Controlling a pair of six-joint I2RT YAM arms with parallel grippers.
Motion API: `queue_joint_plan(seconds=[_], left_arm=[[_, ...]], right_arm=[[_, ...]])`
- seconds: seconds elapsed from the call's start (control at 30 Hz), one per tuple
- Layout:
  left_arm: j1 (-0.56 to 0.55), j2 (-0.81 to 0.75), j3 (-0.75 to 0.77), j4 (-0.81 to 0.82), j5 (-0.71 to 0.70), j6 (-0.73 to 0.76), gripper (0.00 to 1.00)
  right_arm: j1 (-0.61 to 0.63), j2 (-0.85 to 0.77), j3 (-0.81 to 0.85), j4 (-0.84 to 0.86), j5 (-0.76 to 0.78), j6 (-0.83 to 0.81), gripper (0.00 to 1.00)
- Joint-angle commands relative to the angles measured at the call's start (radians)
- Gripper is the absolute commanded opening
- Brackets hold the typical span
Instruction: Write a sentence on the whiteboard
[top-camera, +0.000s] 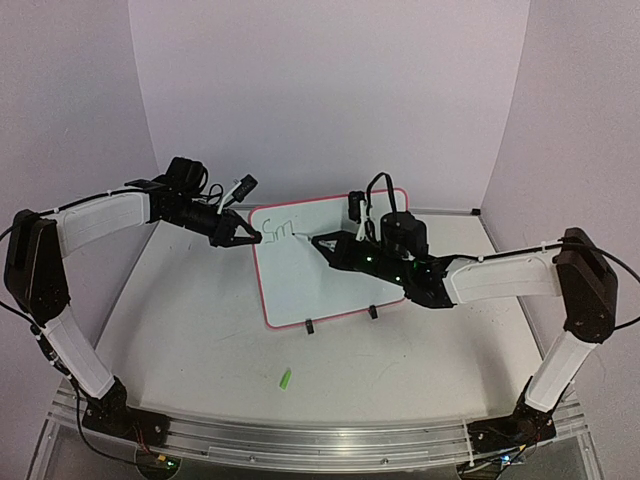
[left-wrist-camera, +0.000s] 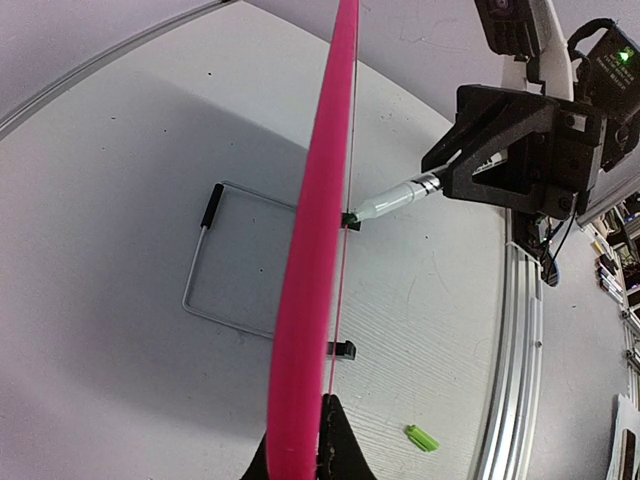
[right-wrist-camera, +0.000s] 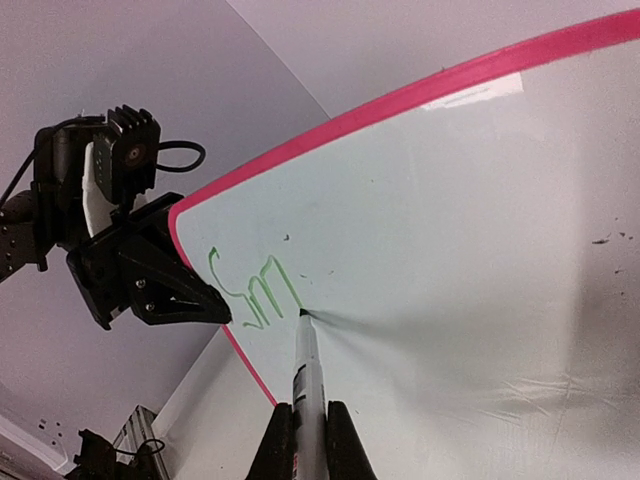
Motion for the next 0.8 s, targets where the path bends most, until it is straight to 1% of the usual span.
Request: queue_joint_plan(seconds=[0.0,0.17,0.37,0.53,0.77], left_arm=[[0.008,-0.035,-0.001,-0.008,-0.101,0.068,0.0],[0.008,-0.033,-0.002,-0.008,-0.103,0.068,0.0],[0.008,-0.034,-0.002,-0.008,-0.105,0.069,0.0],[0.008,-0.034,-0.001,-0.009,-0.106,0.069,0.0],[0.008,-0.036,-0.002,-0.009,-0.106,0.069,0.0]], right_arm=[[-0.014,-0.005,-0.019,-0.023,0.05,0.012,0.0],[-0.015,-0.018,-0.013,-0.023,0.038,0.007,0.0],[-0.014,-0.076,-0.02,-0.021,0.0,-0.018,0.0],[-0.015,-0.123,-0.022,-0.023,0.001,-0.029,0.0],[-0.015,-0.111,0.015,-0.058,0.022,-0.049,0.0]])
